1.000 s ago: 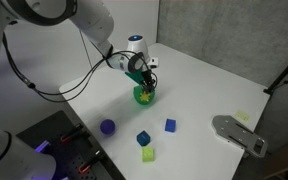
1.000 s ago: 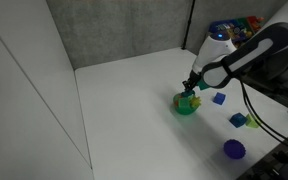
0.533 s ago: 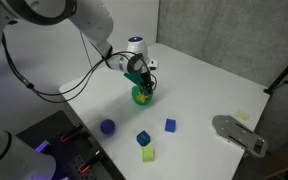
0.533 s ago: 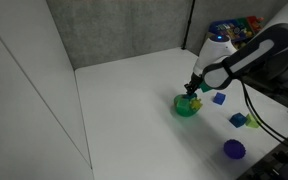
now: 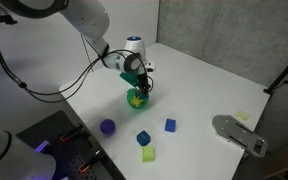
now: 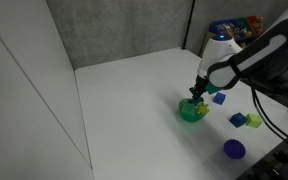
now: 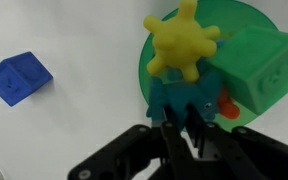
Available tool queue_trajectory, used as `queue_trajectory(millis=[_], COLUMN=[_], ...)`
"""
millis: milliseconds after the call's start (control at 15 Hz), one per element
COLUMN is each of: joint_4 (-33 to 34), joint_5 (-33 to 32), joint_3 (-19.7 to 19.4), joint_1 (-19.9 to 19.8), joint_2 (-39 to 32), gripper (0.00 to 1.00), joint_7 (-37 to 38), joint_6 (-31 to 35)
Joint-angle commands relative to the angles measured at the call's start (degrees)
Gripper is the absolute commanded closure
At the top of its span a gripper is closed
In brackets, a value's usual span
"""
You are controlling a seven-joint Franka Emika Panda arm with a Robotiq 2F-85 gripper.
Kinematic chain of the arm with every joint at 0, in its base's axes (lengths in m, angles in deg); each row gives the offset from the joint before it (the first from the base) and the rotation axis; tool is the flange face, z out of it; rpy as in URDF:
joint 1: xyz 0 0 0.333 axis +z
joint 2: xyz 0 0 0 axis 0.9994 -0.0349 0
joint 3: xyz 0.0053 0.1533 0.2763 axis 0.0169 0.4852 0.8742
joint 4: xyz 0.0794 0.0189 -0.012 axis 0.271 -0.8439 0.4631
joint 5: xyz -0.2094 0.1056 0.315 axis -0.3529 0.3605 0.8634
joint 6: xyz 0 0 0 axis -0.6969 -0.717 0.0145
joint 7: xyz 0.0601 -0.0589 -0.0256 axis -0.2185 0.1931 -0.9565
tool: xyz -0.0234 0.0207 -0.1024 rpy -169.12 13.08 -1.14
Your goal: Put the green toy in the green bowl
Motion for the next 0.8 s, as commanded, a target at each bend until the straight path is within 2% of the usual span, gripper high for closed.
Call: queue_trajectory(millis=[0,133,533,733], joint_4=[-4.5,-5.6,-7.8,-7.7], joint_5=[-0.5,-0.7,-0.2,0.7], joint_3=[-0.1,-0.1,0.7,1.8], joint_1=[0.2,0.2,-0.6,-1.3], joint_2=[4.4,5.4,9.6,12.2], gripper=[0.57,0.5,0.02,0.0], joint_7=[-1.1,-1.0,-1.5,-2.3], joint_6=[-2.3,-2.6,-3.6,-5.2])
